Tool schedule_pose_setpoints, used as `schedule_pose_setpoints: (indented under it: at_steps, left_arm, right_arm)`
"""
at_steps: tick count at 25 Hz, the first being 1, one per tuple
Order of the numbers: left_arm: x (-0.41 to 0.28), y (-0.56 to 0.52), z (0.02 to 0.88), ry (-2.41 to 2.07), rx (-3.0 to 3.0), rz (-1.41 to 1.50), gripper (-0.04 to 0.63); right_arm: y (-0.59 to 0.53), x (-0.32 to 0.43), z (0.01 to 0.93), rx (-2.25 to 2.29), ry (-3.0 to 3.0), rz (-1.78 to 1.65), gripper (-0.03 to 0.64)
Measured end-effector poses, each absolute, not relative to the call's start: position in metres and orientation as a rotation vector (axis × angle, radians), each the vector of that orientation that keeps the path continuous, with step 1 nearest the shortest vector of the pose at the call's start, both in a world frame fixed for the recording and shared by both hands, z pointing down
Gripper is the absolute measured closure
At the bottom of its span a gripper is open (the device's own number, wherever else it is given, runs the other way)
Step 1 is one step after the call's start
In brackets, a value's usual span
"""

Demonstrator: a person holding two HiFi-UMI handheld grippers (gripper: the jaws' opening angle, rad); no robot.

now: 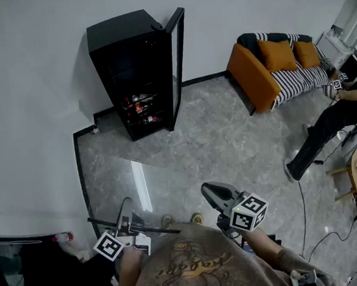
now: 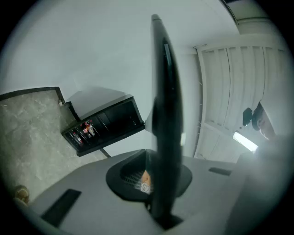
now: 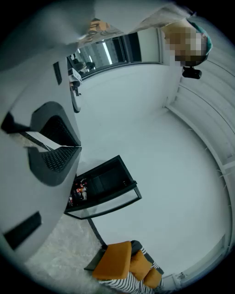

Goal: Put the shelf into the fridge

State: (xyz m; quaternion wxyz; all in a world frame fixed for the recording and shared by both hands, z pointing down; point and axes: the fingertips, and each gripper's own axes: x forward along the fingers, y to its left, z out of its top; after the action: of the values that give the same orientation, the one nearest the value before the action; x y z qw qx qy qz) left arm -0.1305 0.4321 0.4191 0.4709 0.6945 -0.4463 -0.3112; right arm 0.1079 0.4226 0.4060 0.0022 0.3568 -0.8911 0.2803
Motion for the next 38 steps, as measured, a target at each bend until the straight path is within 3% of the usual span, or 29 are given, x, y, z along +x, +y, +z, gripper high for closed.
schedule_pose_setpoints:
  at_steps: [23, 38]
  left_arm:
    - [-0.165, 0.401, 0.433, -0.989, 1.713, -0.761, 0.578]
    - [-0.159, 0.328, 0.443, -0.933, 1.703, -0.783, 0.578]
  right_arm:
    - [0.406, 0.072, 0.384, 1.199, -2.864, 0.882, 0.595]
    - [0.326, 0.077, 0.393, 1.295, -2.838, 0.876, 0.595]
